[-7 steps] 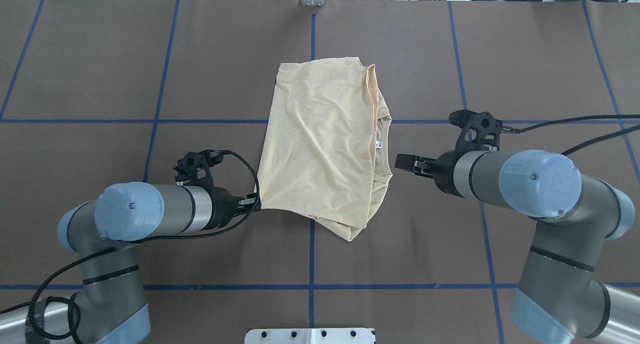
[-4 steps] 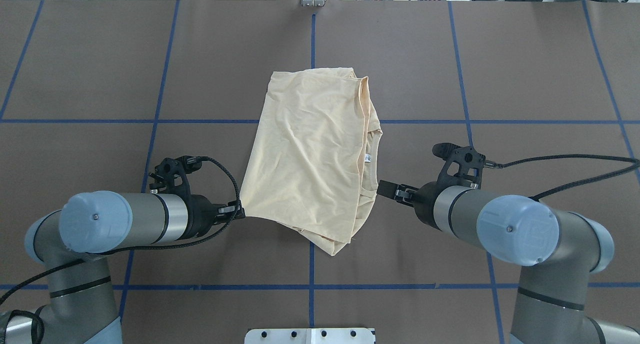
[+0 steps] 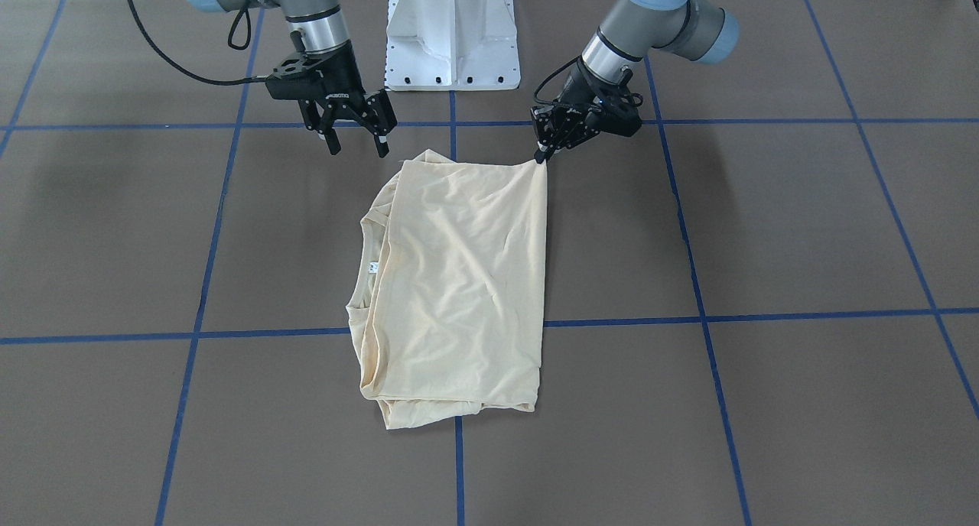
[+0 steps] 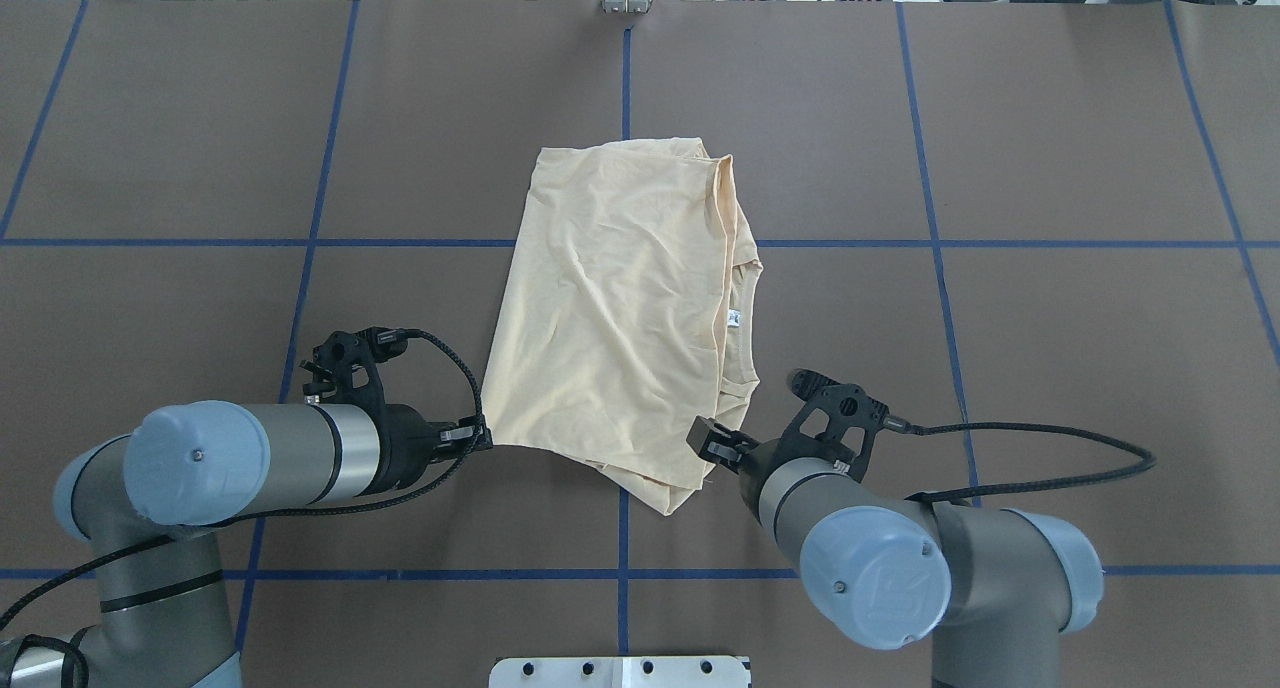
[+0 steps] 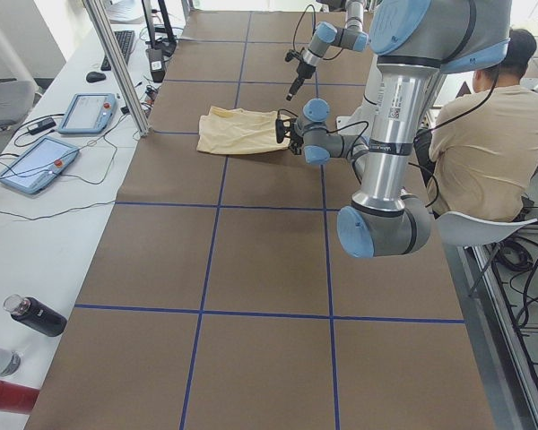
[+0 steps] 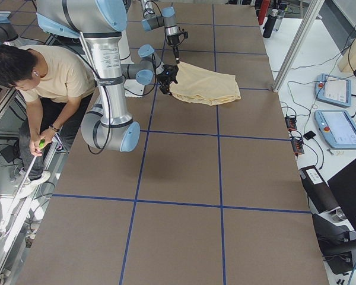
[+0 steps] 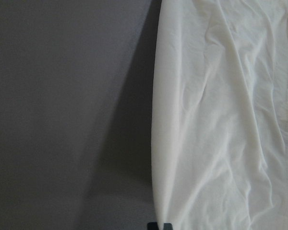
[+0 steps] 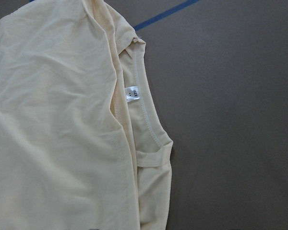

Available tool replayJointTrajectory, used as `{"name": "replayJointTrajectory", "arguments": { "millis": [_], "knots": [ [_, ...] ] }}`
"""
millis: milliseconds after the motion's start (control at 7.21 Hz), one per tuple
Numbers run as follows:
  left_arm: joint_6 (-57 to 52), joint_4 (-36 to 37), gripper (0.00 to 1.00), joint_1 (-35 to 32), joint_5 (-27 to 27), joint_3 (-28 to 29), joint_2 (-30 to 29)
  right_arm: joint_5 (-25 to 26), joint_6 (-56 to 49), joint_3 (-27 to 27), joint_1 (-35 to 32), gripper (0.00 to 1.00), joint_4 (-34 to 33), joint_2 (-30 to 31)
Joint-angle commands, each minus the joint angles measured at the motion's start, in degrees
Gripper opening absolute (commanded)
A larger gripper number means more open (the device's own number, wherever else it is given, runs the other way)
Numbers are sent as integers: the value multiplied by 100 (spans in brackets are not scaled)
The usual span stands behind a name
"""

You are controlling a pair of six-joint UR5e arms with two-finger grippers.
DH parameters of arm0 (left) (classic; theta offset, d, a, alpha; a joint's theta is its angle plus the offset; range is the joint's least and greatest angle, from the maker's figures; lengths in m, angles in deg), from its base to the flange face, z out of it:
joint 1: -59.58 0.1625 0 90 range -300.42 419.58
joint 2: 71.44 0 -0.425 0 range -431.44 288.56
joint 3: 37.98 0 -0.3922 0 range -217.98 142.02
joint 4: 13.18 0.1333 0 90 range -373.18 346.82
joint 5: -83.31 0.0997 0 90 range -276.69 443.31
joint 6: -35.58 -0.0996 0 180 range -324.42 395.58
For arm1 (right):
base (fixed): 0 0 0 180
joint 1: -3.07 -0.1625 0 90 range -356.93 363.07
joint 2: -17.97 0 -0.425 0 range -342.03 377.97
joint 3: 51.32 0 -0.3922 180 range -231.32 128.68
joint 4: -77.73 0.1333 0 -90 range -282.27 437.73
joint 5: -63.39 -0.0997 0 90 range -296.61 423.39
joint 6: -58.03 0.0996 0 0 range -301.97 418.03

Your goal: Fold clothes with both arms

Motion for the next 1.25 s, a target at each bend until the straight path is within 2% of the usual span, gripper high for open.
{"name": "replayJointTrajectory", "arguments": {
  "millis": [0, 277, 971, 1109],
  "knots": [
    [0, 0, 0, 6, 3, 19, -3, 280, 584, 379, 148, 76, -65, -313],
    [0, 0, 0, 6, 3, 19, -11, 351, 603, 582, 148, 71, 208, -322],
    [0, 0, 0, 6, 3, 19, -29, 518, 620, 1030, 148, 70, 191, -533],
    [0, 0, 0, 6, 3, 19, -29, 527, 620, 1039, 156, 67, 165, -524]
  ]
}}
